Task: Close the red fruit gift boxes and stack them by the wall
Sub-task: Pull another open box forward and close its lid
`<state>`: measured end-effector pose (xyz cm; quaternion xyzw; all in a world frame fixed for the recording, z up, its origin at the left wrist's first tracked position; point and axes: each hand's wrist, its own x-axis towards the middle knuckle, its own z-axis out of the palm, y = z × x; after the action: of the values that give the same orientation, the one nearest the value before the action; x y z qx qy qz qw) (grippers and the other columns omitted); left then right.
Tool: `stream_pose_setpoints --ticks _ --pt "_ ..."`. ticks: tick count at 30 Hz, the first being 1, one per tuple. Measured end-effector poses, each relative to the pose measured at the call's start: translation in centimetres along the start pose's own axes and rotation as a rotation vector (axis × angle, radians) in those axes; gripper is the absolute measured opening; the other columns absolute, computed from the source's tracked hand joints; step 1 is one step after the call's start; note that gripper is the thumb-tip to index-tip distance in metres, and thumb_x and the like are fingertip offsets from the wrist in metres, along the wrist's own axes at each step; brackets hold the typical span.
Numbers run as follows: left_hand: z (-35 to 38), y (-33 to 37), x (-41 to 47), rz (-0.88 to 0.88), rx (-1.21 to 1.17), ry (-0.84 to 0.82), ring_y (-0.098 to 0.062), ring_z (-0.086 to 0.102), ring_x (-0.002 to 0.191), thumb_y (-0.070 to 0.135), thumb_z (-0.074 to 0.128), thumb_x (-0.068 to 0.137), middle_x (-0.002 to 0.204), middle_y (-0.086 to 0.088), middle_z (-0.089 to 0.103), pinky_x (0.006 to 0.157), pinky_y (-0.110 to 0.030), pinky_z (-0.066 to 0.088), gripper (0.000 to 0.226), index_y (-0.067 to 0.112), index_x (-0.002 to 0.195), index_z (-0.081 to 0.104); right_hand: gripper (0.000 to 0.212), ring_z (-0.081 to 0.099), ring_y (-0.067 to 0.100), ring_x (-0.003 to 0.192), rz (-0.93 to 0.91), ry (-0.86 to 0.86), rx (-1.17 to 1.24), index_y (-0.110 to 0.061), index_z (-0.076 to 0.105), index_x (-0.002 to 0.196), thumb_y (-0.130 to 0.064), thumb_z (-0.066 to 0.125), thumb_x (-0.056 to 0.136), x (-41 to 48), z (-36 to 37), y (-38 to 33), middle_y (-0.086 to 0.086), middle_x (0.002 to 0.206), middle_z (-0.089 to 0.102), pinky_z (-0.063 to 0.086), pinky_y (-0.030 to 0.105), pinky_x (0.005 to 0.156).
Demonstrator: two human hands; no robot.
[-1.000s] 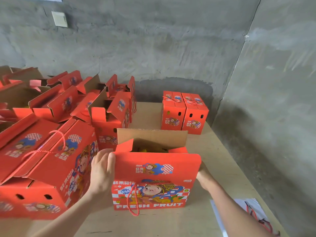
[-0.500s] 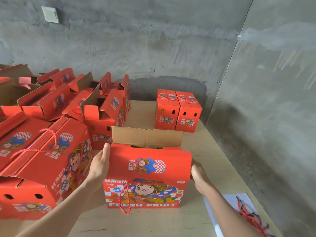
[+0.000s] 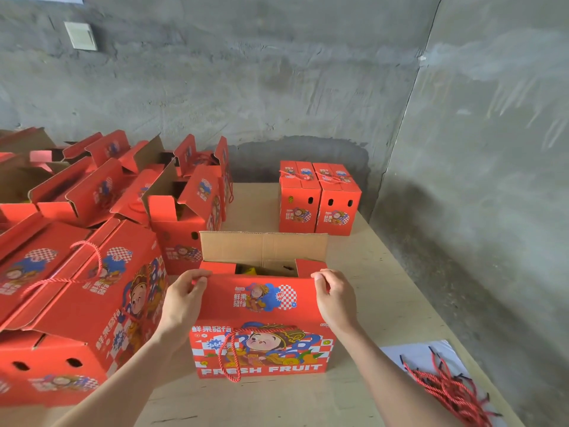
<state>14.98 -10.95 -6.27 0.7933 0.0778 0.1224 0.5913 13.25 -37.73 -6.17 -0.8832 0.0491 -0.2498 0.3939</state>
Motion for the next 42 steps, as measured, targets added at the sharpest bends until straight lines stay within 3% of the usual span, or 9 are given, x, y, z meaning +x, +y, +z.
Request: stream_pose_setpoints --ticks 2,5,11,18,24,29,34,39,42 --pt "0.0 0.0 -0.3 0.055 0.075 -0.027 -0.02 0.06 0.081 0.016 0.054 0.095 0.094 0.0 0.063 0.071 -0.039 0.053 0.012 0.023 0.095 0.063 0.02 0.06 0.023 0.091 0.003 0.001 -0.022 0.0 0.069 0.091 -0.011 0.053 0.095 0.0 0.2 0.1 0.011 0.098 0.066 0.045 0.028 0.077" --pt "0.1 -0.2 -0.2 0.236 0.302 0.03 -0.022 0.051 0.099 0.008 0.058 0.091 0.107 -0.009 0.058 0.088 -0.034 0.042 0.008 0.006 0.095 0.065 0.022 0.059 0.025 0.087 -0.018 0.015 -0.079 0.004 0.068 0.088 -0.012 0.055 0.095 0.1 0.5 0.2 0.014 0.094 0.063 0.044 0.029 0.074" --pt "1.0 0.8 0.4 0.365 0.788 0.006 -0.03 0.051 0.093 0.022 0.048 0.097 0.095 -0.008 0.063 0.083 -0.042 0.04 0.022 0.006 0.091 0.062 0.034 0.053 0.026 0.082 -0.014 -0.014 -0.195 0.004 0.062 0.072 -0.016 0.05 0.097 0.6 1.0 0.3 0.009 0.08 0.052 0.037 0.03 0.069" --pt "1.4 0.3 0.5 0.38 0.725 0.052 -0.031 0.048 0.087 0.014 0.052 0.095 0.09 -0.012 0.06 0.079 -0.045 0.04 0.026 0.0 0.078 0.065 0.033 0.052 0.022 0.086 -0.017 0.009 -0.231 0.002 0.063 0.074 -0.019 0.051 0.097 0.4 1.1 0.3 0.006 0.079 0.054 0.033 0.024 0.067" --pt "1.5 -0.2 1.5 0.346 0.789 -0.018 -0.026 0.047 0.096 0.022 0.043 0.099 0.1 -0.004 0.062 0.086 -0.041 0.036 0.029 0.008 0.091 0.067 0.032 0.048 0.02 0.096 -0.019 -0.018 -0.286 -0.011 0.051 0.067 -0.021 0.047 0.098 0.6 1.3 0.2 0.001 0.078 0.054 0.033 0.022 0.069" --pt "1.7 -0.2 1.2 0.228 0.704 0.062 -0.03 0.041 0.101 0.022 0.052 0.095 0.095 -0.005 0.06 0.089 -0.043 0.027 0.027 0.005 0.084 0.069 0.024 0.047 0.021 0.101 -0.016 -0.068 -0.299 -0.006 0.062 0.087 -0.021 0.047 0.098 0.9 1.3 0.6 0.006 0.092 0.063 0.036 0.025 0.075" --pt "1.3 -0.1 1.1 0.247 0.573 -0.004 -0.037 0.048 0.095 0.009 0.055 0.093 0.092 -0.014 0.057 0.089 -0.035 0.026 0.022 -0.002 0.079 0.067 0.034 0.045 0.02 0.107 0.032 -0.109 -0.376 -0.001 0.065 0.099 -0.027 0.044 0.1 1.2 1.3 0.7 0.009 0.105 0.05 0.038 0.024 0.084" --pt "1.3 0.3 1.4 0.006 0.525 0.007 -0.034 0.035 0.12 0.011 0.056 0.091 0.129 -0.015 0.042 0.1 -0.04 0.029 0.013 0.002 0.094 0.065 0.035 0.052 0.017 0.108 0.082 -0.183 -0.375 0.0 0.061 0.11 -0.027 0.042 0.101 1.6 1.3 0.4 0.006 0.119 0.044 0.043 0.023 0.084" --pt "1.1 0.9 2.0 -0.191 0.22 -0.122 -0.029 0.05 0.104 0.009 0.052 0.093 0.131 -0.016 0.042 0.088 -0.039 0.045 0.037 0.006 0.128 0.04 0.032 0.053 0.019 0.108 0.109 -0.212 -0.383 -0.002 0.059 0.111 -0.026 0.042 0.101 1.7 1.6 0.1 0.006 0.121 0.044 0.045 0.028 0.085"
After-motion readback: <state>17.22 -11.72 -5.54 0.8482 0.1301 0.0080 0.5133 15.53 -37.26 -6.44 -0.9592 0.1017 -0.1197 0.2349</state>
